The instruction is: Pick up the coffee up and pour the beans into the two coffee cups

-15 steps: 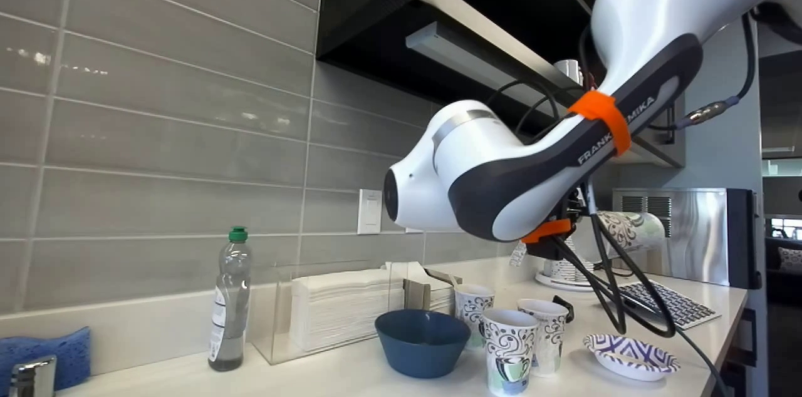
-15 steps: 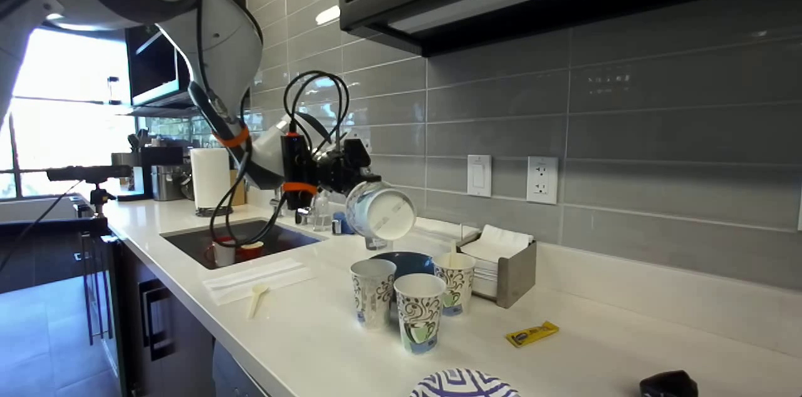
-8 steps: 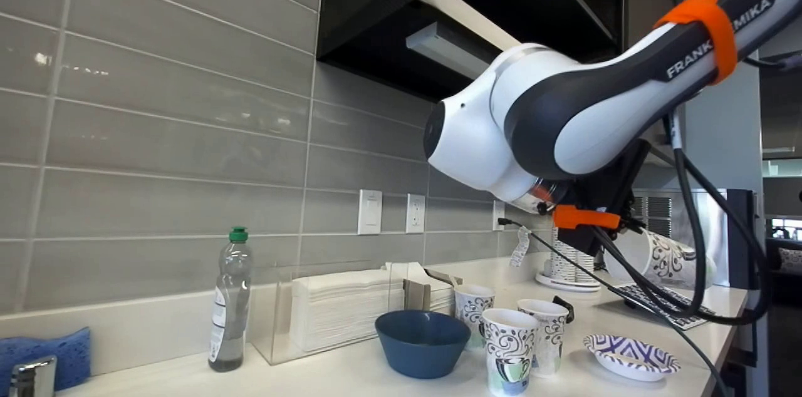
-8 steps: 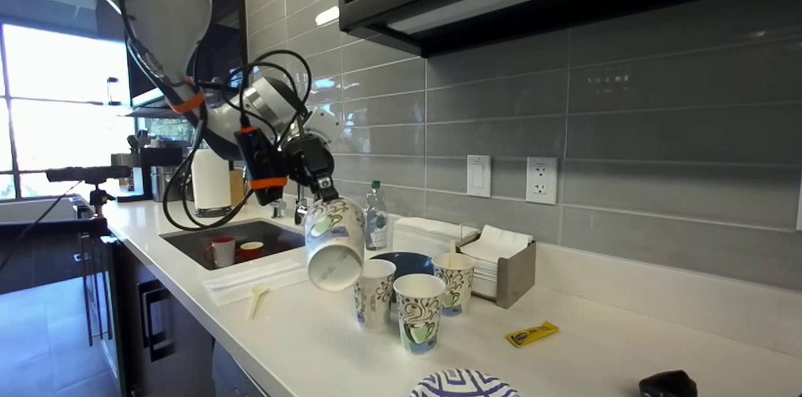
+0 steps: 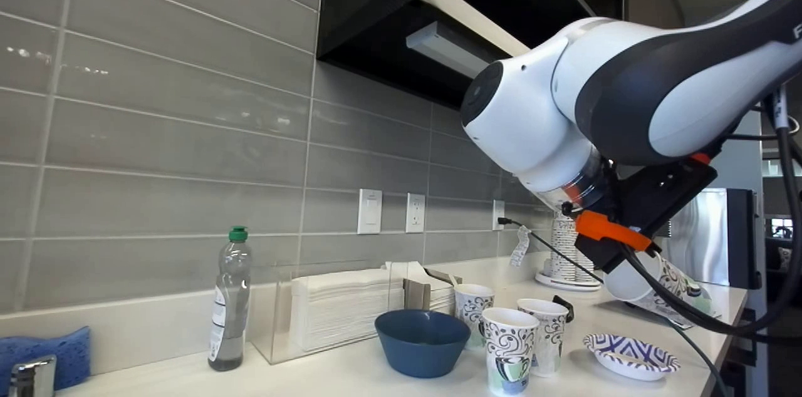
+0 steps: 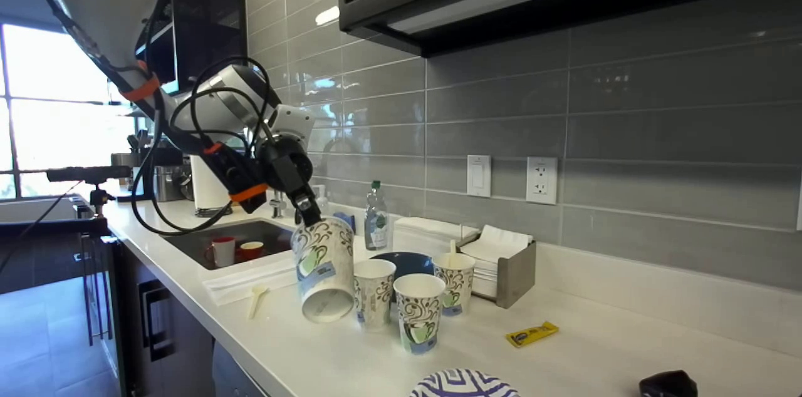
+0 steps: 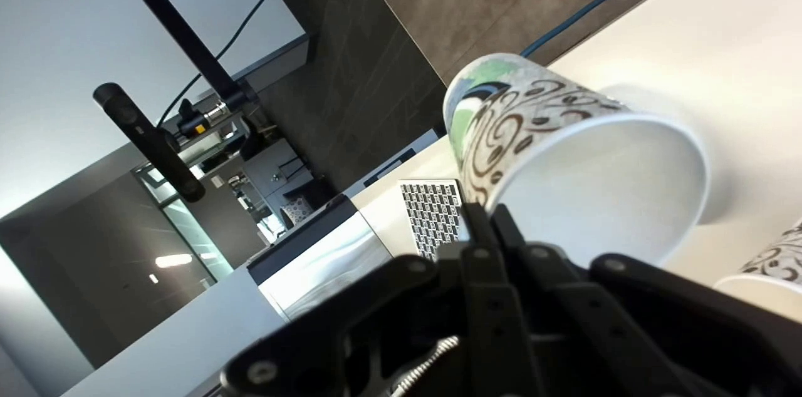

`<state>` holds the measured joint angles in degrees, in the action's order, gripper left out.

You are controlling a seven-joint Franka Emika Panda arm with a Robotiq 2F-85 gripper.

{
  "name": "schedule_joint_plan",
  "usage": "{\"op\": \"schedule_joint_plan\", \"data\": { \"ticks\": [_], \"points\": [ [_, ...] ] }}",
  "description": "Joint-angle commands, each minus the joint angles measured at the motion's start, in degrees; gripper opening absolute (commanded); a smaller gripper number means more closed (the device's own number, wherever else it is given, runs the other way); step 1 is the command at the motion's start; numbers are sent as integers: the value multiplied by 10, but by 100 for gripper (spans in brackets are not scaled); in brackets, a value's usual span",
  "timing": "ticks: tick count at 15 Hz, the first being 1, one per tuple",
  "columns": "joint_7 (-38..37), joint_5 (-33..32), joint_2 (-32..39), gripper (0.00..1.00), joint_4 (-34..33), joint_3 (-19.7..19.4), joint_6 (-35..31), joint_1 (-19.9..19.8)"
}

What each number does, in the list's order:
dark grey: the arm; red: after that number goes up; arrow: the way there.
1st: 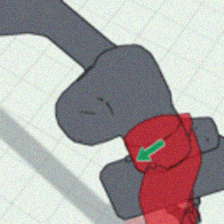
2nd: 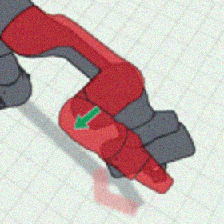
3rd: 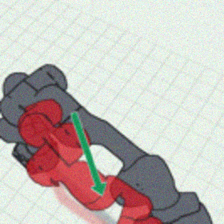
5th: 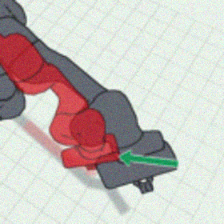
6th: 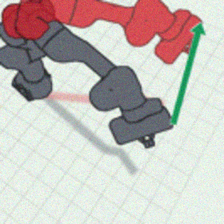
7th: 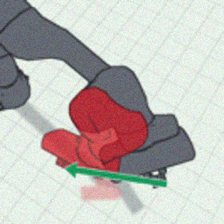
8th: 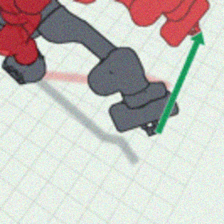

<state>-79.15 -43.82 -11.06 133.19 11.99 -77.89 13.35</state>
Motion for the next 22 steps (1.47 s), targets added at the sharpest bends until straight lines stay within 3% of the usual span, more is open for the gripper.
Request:
{"op": "schedule_joint_plan", "data": {
  "ticks": [1, 3, 9, 12, 17, 22],
  "points": [
    [-1, 1, -3, 3, 2, 7, -1, -7],
    [-2, 1, -4, 1, 3, 7, -2, -7],
    [35, 43, -50, 1, 59, -18, -129, -11],
    [76, 65, -76, 1, 88, -31, -184, -19],
    [165, 65, -98, 1, 92, -44, -185, -40],
    [220, 72, -110, 1, 95, -63, -277, -57]
  ]
}}
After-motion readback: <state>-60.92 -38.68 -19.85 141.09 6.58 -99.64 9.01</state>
